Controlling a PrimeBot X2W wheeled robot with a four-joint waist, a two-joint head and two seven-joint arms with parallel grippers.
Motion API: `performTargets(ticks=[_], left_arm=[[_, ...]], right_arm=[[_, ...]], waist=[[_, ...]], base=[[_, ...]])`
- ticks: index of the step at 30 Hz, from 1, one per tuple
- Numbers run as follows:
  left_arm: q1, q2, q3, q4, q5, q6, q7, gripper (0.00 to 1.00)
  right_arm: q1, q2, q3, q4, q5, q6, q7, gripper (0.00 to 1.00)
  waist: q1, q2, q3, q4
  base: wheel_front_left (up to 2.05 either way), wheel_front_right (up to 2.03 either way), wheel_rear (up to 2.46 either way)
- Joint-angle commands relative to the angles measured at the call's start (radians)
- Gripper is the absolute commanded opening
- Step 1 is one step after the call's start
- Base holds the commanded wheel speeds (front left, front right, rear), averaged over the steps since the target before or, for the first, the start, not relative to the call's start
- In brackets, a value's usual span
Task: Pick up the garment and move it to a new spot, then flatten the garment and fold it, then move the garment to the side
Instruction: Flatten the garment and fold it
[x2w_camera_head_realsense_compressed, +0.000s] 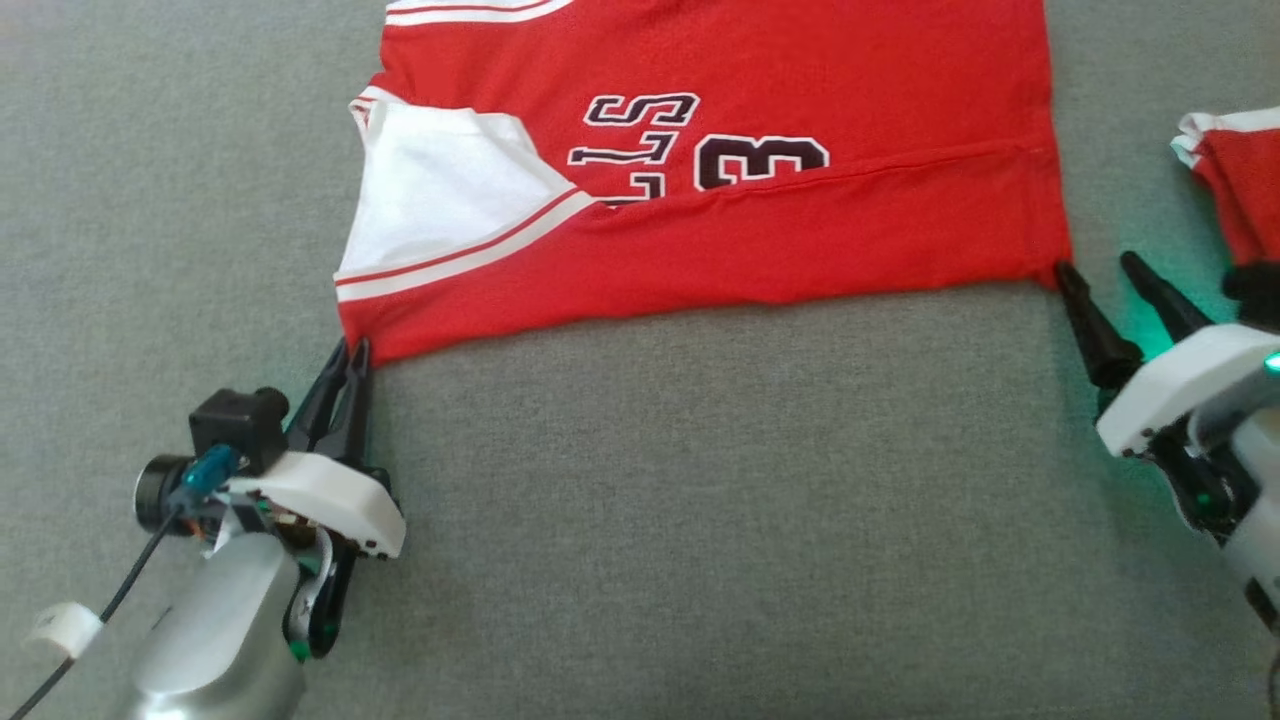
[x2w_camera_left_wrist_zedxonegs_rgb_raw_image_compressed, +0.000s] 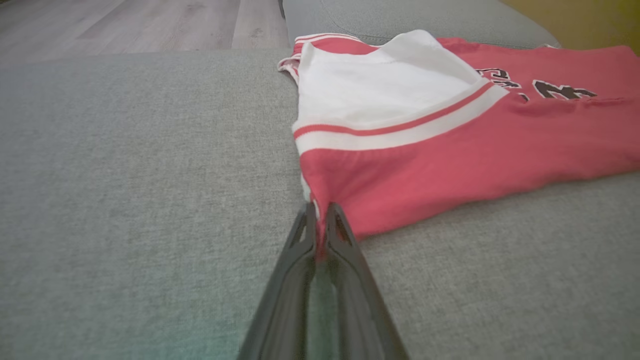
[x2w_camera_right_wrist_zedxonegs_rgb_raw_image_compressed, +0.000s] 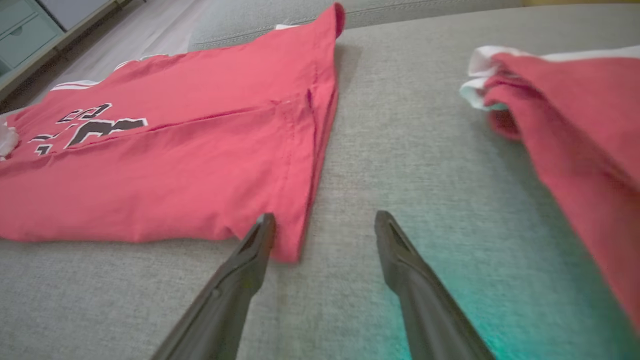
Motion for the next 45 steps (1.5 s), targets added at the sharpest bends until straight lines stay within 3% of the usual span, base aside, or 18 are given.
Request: performTargets(ticks=[1, 4, 5, 6, 7, 8, 17, 30, 38, 45], left_arm=[[-0.025, 0.042, 0.029, -0.023, 0.013, 0.005, -0.011, 0.0], [-0.03, 0.041, 0.025, -0.026, 0.016, 0.004, -0.016, 0.0], [-0.031, 0.041, 0.023, -0.026, 0.016, 0.004, -0.018, 0.0], [-0.032, 0.04, 0.021, -0.025, 0.017, 0.003, -0.019, 0.0], [-0.033, 0.039, 0.019, -0.024, 0.017, 0.002, -0.019, 0.0], [-0.034, 0.038, 0.017, -0.023, 0.017, 0.002, -0.02, 0.0], [0.015, 0.044, -0.002, -0.034, 0.015, -0.001, -0.031, 0.0], [0.249, 0.084, -0.044, -0.212, 0.0, 0.03, -0.027, 0.0], [0.411, 0.124, -0.076, -0.353, -0.013, 0.065, 0.005, 0.0], [0.467, 0.153, -0.092, -0.432, -0.02, 0.084, 0.044, 0.0]], right_arm=[[-0.013, 0.0, -0.004, 0.008, -0.011, -0.001, 0.014, 1.0], [-0.026, 0.024, -0.003, 0.041, -0.03, -0.001, 0.032, 1.0], [-0.028, 0.031, -0.003, 0.048, -0.032, -0.001, 0.039, 0.89], [-0.031, 0.035, 0.001, 0.053, -0.037, -0.001, 0.046, 0.72], [-0.032, 0.037, 0.005, 0.059, -0.041, -0.001, 0.055, 0.29], [-0.032, 0.039, 0.008, 0.064, -0.044, -0.001, 0.062, 0.0], [0.014, 0.005, 0.016, 0.052, -0.029, -0.001, 0.06, 0.0], [0.293, -0.15, 0.009, -0.093, 0.054, -0.001, 0.015, 0.0], [0.486, -0.209, -0.054, -0.19, 0.065, -0.001, -0.009, 0.0], [0.582, -0.209, -0.145, -0.244, 0.035, -0.001, 0.0, 0.0]], waist=[[-0.0001, 0.0, 0.001, 0.005], [-0.0001, 0.0, 0.0, 0.011], [-0.0001, 0.0, -0.001, 0.012], [-0.0001, 0.0, -0.002, 0.013], [-0.0001, 0.0, -0.003, 0.015], [-0.0001, 0.0, -0.005, 0.016], [-0.0001, 0.0, -0.074, 0.022], [-0.0001, 0.0, -0.225, 0.046], [-0.0001, 0.0, -0.255, 0.047], [-0.0001, 0.0, -0.238, 0.045]], base=[[0.0, 0.0, 0.0], [0.0, 0.0, 0.0], [0.0, 0.0, 0.0], [0.0, 0.0, 0.0], [0.0, 0.0, 0.0], [0.0, 0.0, 0.0], [0.0, 0.0, 0.0], [0.0, 0.0, 0.0], [0.0, 0.0, 0.0], [0.0, 0.0, 0.0]])
